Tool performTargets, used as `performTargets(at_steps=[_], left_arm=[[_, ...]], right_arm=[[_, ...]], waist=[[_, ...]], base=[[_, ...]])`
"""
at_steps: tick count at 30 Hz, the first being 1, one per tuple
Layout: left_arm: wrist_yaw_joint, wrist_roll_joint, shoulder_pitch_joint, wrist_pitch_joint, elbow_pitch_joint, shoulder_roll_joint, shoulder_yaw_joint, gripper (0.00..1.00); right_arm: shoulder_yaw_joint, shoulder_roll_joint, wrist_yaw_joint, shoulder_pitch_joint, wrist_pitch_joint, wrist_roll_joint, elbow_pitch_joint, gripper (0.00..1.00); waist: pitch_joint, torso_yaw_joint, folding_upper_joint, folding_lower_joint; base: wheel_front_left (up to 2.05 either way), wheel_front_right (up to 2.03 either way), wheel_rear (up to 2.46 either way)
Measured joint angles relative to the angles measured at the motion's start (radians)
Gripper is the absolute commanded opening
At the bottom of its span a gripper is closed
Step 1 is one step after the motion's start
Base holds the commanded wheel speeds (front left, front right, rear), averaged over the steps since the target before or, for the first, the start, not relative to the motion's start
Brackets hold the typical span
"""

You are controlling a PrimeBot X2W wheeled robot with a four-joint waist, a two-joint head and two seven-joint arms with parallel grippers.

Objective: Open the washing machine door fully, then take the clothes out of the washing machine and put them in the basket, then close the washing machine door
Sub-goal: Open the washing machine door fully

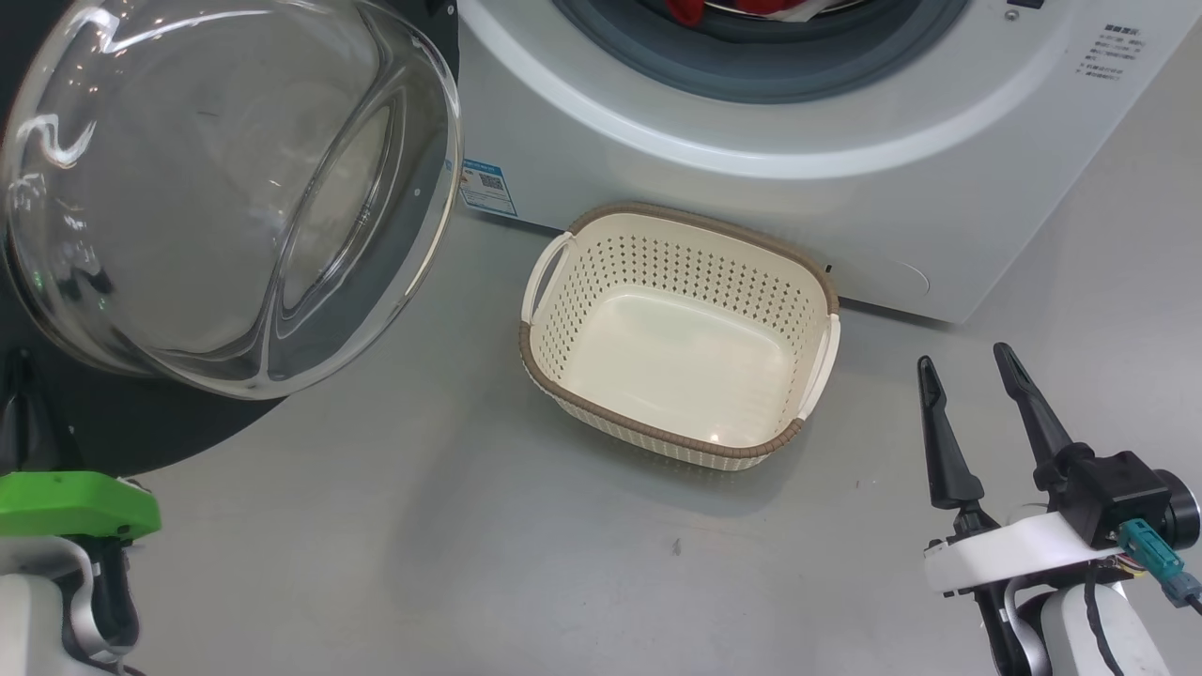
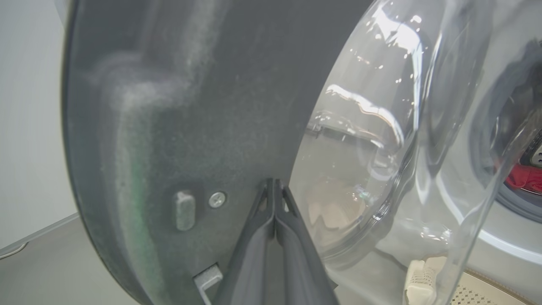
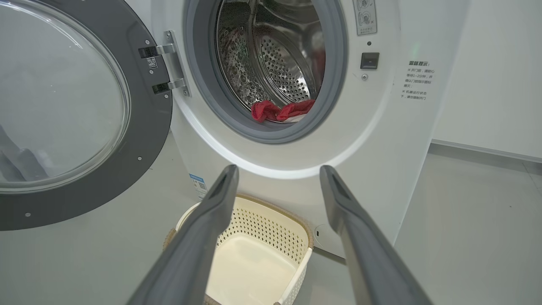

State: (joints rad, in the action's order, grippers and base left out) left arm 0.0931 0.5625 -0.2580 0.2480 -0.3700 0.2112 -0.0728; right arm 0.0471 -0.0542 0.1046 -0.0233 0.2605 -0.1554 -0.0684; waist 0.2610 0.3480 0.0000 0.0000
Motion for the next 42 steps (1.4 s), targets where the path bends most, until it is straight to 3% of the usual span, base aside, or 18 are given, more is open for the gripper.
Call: performTargets(at_steps=[16,26,38,39,42], left_arm=[[-0.011,-0.022,-0.013,0.001,-0.040,-0.012,-0.013,0.00],[-0.012,-0.070,0.038,0.004,0.042,-0.055,-0.022,0.00],[-0.047,-0.148,0.181,0.004,0.144,-0.101,0.040,0.00],[-0.049,-0.156,0.192,0.004,0.154,-0.103,0.046,0.06],[-0.068,-0.165,0.222,0.004,0.171,-0.106,0.067,0.51]], right_arm=[[-0.001,0.000,0.002,-0.011,0.000,0.000,-0.017,1.00],[-0.002,0.001,0.008,-0.009,0.000,0.000,-0.033,1.00],[0.007,0.005,0.009,0.026,0.000,-0.002,-0.062,1.00],[0.009,0.006,0.009,0.033,0.000,-0.003,-0.063,1.00],[0.016,0.007,0.009,0.043,0.000,-0.010,-0.068,1.00]], waist=[[-0.013,-0.001,0.0000,0.0000],[-0.055,0.003,0.0000,0.0000],[-0.125,0.003,0.0000,0.0000],[-0.132,0.002,0.0000,0.0000],[-0.150,0.000,0.0000,0.0000]], base=[[0.00,0.00,0.00],[0.00,0.00,0.00],[0.00,0.00,0.00],[0.00,0.00,0.00],[0.00,0.00,0.00]])
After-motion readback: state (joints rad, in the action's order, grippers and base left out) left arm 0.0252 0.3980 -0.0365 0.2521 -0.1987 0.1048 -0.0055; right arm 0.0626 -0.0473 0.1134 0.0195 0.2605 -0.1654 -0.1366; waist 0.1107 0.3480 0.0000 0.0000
